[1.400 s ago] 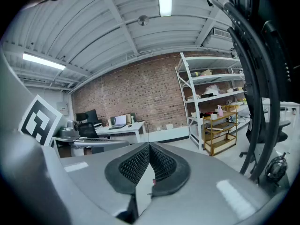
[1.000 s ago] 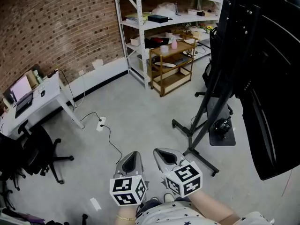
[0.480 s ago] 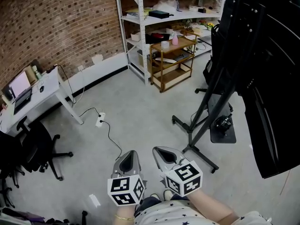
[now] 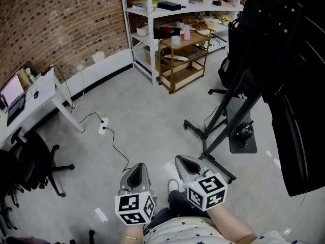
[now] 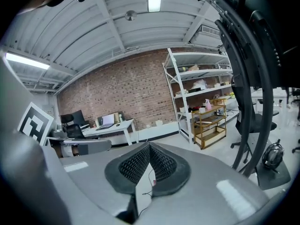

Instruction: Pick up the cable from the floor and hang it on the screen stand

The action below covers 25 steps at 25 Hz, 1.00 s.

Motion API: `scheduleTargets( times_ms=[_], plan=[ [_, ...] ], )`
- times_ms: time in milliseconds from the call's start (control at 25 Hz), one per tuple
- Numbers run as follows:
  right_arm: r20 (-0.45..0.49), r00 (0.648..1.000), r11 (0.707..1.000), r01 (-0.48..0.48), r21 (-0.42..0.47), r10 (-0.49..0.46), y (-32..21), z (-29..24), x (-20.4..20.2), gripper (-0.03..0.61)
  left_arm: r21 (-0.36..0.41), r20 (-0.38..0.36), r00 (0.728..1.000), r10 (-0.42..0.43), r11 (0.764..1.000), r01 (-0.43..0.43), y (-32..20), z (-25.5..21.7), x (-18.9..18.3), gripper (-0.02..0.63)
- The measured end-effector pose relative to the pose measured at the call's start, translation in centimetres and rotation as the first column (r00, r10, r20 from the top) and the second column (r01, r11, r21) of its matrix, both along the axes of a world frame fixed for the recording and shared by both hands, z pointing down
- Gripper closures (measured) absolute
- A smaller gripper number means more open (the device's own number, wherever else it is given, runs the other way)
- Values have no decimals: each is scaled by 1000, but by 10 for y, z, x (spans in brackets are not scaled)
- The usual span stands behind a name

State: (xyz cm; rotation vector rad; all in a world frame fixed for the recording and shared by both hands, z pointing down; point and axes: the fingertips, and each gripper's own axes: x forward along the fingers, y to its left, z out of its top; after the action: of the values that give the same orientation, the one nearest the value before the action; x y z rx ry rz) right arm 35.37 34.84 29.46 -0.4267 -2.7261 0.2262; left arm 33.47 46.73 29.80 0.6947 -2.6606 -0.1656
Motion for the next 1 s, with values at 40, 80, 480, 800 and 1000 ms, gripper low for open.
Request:
scheduleTargets(
  times_ms=[40, 80, 480, 800, 1000],
  plan=[
    [-2, 1000, 1000, -13, 1, 13, -7, 0, -11, 580, -5, -4, 1000, 11, 1000, -11, -4, 1, -12, 606],
    [0, 1000, 1000, -26, 5, 26, -13, 0, -24, 580, -9, -8, 1000, 21, 1000, -21, -9, 2, -25, 606],
    [4, 997, 996, -80, 44, 80, -91, 0, -200, 580, -22, 21, 993, 115, 993, -114, -103, -7, -211, 606],
    [19, 975, 972, -223, 74, 222, -195, 7, -315, 580, -9, 26, 959, 283, 959, -283, -233, -6, -348, 606],
    [-29, 930, 929, -363, 71, 366, -258, 23, -350, 580, -33, 8, 904, 427, 904, -426, -313, 6, -393, 606]
  ],
)
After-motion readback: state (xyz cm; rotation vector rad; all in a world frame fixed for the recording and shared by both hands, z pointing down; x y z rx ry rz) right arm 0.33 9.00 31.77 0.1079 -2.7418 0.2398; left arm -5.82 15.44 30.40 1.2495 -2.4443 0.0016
